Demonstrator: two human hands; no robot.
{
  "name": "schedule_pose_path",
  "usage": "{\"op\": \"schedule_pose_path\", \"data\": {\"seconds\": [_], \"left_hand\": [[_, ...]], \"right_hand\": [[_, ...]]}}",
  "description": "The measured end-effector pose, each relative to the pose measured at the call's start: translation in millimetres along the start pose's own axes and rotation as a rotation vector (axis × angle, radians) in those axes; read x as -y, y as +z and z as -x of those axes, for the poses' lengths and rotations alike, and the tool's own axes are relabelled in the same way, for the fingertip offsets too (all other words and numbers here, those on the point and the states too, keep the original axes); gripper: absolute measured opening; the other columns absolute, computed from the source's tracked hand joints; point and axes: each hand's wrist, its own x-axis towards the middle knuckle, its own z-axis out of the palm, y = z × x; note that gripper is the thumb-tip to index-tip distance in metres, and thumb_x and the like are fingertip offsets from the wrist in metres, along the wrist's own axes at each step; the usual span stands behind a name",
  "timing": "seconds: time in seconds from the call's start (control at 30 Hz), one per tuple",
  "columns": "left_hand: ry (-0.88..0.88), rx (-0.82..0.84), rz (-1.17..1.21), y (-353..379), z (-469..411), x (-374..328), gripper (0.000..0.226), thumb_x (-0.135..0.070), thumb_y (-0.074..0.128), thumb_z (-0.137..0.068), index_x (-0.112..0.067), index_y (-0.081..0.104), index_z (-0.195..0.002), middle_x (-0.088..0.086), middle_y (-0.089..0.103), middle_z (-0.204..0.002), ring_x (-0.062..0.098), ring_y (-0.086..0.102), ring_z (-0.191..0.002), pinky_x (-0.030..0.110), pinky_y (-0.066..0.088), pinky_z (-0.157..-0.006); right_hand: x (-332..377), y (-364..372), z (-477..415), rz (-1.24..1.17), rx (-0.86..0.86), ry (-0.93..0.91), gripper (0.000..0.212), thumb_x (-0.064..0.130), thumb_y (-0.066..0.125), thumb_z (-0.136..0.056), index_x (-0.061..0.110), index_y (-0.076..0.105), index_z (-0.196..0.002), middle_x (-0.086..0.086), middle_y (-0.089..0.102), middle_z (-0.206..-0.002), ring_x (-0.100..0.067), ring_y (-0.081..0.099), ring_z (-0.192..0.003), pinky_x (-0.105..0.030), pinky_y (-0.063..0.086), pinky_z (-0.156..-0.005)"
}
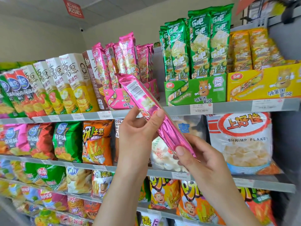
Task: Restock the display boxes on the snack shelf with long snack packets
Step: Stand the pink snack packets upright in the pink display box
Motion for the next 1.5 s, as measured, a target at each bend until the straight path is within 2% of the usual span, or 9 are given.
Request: {"op": "schedule_pose_path", "data": {"seconds": [0.1,0.2,0.33,0.43,0.57,0.73,0.83,1.2,1.5], "left_hand": [[0.005,-0.03,0.065,-1,-5,-5,0.076,-0.029,0.08,-0.077,-0.001,0.046,-0.139,0.008,0.075,-0.093,0.021,0.07,-0.085,0.04,0.059,-0.082],[0.022,0.013,0.074,0,-4,-4,0.063,-0.029,0.075,-0.077,-0.005,0.054,-0.131,0.003,0.075,-0.089,0.017,0.07,-0.08,0.033,0.059,-0.075],[-0.028,0.08,0.048,1,-3,-1,0.079,-0.034,0.084,-0.074,-0.008,0.046,-0.138,0.004,0.074,-0.099,0.02,0.072,-0.085,0.03,0.059,-0.07],[-0.013,0.175,-0.042,1,0,8,0.058,-0.029,0.084,-0.07,-0.016,0.059,-0.121,0.009,0.073,-0.104,0.03,0.07,-0.099,0.041,0.057,-0.083],[-0.074,0.197,-0.005,1,6,17,0.046,-0.025,0.082,-0.069,-0.013,0.064,-0.109,0.009,0.074,-0.099,0.026,0.071,-0.094,0.03,0.057,-0.077],[-0.148,0.276,-0.109,5,16,22,0.027,-0.042,0.072,-0.079,-0.023,0.071,-0.098,0.002,0.076,-0.094,0.015,0.073,-0.086,0.022,0.056,-0.069],[-0.13,0.282,-0.107,5,19,21,0.02,-0.046,0.071,-0.08,-0.029,0.072,-0.091,0.001,0.075,-0.088,0.016,0.073,-0.082,0.025,0.056,-0.068],[-0.103,0.124,-0.084,-9,9,20,0.009,-0.021,0.066,-0.07,-0.024,0.072,-0.076,0.006,0.076,-0.09,0.024,0.072,-0.083,0.031,0.057,-0.072],[-0.043,0.035,0.059,3,11,20,0.036,-0.028,0.07,-0.078,-0.013,0.065,-0.109,0.001,0.075,-0.087,0.015,0.071,-0.077,0.026,0.057,-0.065]], "right_hand": [[0,-6,3,-0.011,0.043,0.062,0.03,0.056,0.065,-0.076,0.05,0.067,-0.105,0.013,0.074,-0.1,-0.004,0.07,-0.089,-0.011,0.051,-0.072],[0,-7,3,-0.041,0.016,0.068,0.027,0.046,0.076,-0.077,0.043,0.07,-0.103,0.011,0.075,-0.098,-0.005,0.071,-0.089,-0.01,0.051,-0.072],[1,-4,4,-0.035,-0.086,0.022,0.026,0.034,0.077,-0.075,0.038,0.073,-0.1,0.006,0.076,-0.094,-0.011,0.072,-0.086,-0.015,0.054,-0.073],[1,1,6,0.023,-0.182,-0.024,0.026,0.043,0.079,-0.075,0.04,0.072,-0.1,0.005,0.073,-0.09,-0.012,0.07,-0.079,-0.017,0.054,-0.069],[-6,8,4,0.262,-0.319,-0.134,0.029,0.048,0.078,-0.073,0.034,0.069,-0.096,0.008,0.058,-0.081,-0.014,0.059,-0.071,-0.021,0.05,-0.064],[-15,9,1,0.624,-0.463,-0.391,0.038,0.01,0.083,-0.072,0.012,0.063,-0.104,0.004,0.046,-0.099,0.006,0.049,-0.092,-0.003,0.038,-0.081],[-19,11,3,0.703,-0.451,-0.476,0.044,0.002,0.073,-0.072,0.013,0.056,-0.111,-0.002,0.043,-0.112,-0.011,0.05,-0.101,-0.01,0.04,-0.087],[-21,7,8,0.284,-0.335,-0.338,0.021,0.036,0.067,-0.086,0.032,0.066,-0.107,0.011,0.066,-0.102,-0.02,0.065,-0.088,-0.031,0.053,-0.071],[-22,9,12,0.31,-0.332,-0.349,0.024,0.031,0.074,-0.082,0.034,0.066,-0.104,0.017,0.067,-0.098,-0.01,0.065,-0.087,-0.013,0.047,-0.074]]}}
